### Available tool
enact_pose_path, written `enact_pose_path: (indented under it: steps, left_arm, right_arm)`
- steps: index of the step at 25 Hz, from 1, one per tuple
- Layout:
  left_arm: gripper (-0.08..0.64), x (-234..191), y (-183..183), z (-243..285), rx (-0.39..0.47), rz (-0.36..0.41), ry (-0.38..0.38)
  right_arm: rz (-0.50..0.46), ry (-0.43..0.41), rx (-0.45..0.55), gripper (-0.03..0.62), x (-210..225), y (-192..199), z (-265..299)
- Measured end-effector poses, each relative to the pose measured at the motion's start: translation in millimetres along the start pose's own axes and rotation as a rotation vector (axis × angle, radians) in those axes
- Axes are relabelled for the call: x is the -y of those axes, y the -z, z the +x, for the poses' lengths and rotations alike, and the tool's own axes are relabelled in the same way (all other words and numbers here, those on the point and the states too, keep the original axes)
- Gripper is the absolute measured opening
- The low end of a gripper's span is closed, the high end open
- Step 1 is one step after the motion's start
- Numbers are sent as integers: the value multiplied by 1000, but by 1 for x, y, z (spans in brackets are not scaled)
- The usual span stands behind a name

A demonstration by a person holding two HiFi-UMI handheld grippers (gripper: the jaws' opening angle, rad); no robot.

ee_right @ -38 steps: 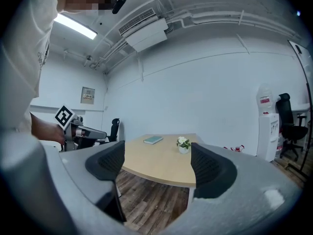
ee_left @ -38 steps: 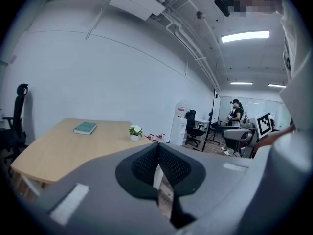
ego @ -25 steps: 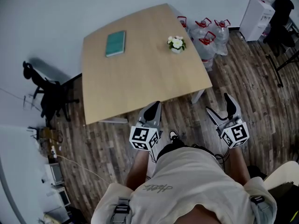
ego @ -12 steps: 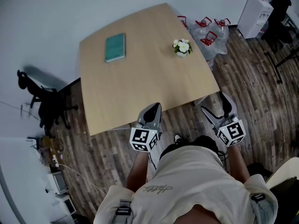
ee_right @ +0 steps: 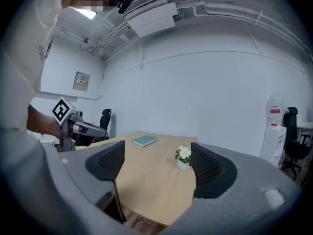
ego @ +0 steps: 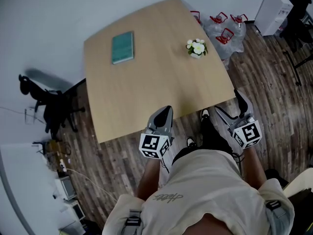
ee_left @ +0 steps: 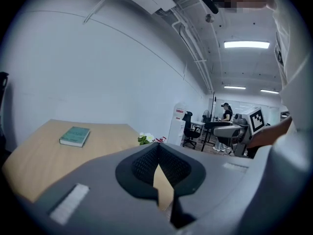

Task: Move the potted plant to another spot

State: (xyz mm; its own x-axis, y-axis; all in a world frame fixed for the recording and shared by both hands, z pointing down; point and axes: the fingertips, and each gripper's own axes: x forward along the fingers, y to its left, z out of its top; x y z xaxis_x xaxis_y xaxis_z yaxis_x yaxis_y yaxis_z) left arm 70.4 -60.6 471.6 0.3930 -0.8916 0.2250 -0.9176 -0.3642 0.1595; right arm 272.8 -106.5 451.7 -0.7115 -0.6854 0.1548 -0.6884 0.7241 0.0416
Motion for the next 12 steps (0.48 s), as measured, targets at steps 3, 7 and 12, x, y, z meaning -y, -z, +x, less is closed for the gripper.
enact_pose_path:
  steps: [3,7,12]
  left_arm:
    - [15,-15,-7,12,5,-9,-44]
    - [15,-32,-22,38,0,-10,-86]
    - [15,-44,-38,84,-13,15,-108]
  right_arm:
    - [-59,-16,-4,419,13,-1,20]
    - [-52,-51,17,419,39,-9,54]
    - [-12,-86,27,419,81,-7,93]
